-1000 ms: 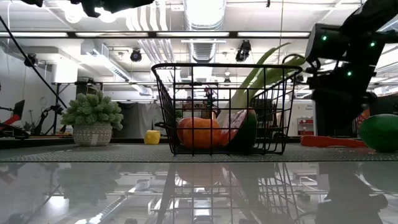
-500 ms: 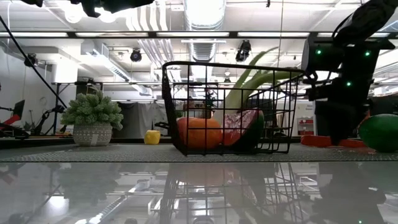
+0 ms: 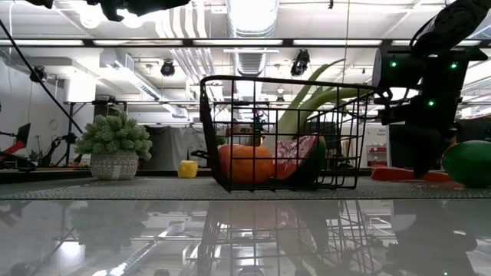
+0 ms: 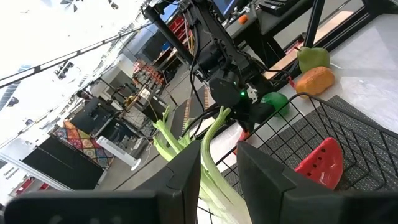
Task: Build produce basket
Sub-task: Put the carrot into the wire basket
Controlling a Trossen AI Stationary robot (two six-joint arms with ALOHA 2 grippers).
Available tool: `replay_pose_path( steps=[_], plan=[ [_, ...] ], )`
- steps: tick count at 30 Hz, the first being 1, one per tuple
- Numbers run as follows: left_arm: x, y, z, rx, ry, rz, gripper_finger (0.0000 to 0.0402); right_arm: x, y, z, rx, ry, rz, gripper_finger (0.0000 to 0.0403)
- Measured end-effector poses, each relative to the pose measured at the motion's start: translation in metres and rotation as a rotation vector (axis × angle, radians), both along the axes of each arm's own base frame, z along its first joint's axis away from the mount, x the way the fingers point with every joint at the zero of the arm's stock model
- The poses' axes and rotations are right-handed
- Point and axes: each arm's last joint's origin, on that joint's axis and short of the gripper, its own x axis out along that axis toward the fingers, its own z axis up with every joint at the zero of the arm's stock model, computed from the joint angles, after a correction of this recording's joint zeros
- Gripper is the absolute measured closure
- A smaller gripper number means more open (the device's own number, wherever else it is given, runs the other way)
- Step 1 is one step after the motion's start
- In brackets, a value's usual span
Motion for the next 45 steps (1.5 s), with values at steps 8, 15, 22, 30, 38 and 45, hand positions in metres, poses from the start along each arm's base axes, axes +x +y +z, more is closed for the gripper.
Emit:
replay_pose_path(
  steps=[8,15,22,30,38,45],
  plan=[
    [0.000,0.000,0.000,0.000,0.000,0.000,0.0315,0.010,-0.002,0.016,-0.008,-0.014,0.048,0.0393],
    [0.000,0.000,0.000,0.000,-0.001,-0.001,0.0315,0.018,-0.004,0.043,-0.030,-0.055,0.080,0.0394],
    [0.000,0.000,0.000,-0.003,-0.001,0.000,0.0315,0.016,-0.011,0.043,0.068,-0.101,-0.022,0.0342],
    [0.000,0.000,0.000,-0.002,-0.001,-0.001,0.0315,0.014,-0.022,0.040,-0.043,-0.098,-0.079,0.0212],
    [0.000,0.000,0.000,-0.002,0.000,-0.001,0.0315,0.012,-0.022,0.023,-0.062,-0.143,-0.067,0.0182],
    [0.000,0.000,0.000,-0.001,0.000,-0.001,0.0315,0.001,-0.019,-0.002,-0.059,-0.155,-0.094,0.0184]
  ],
)
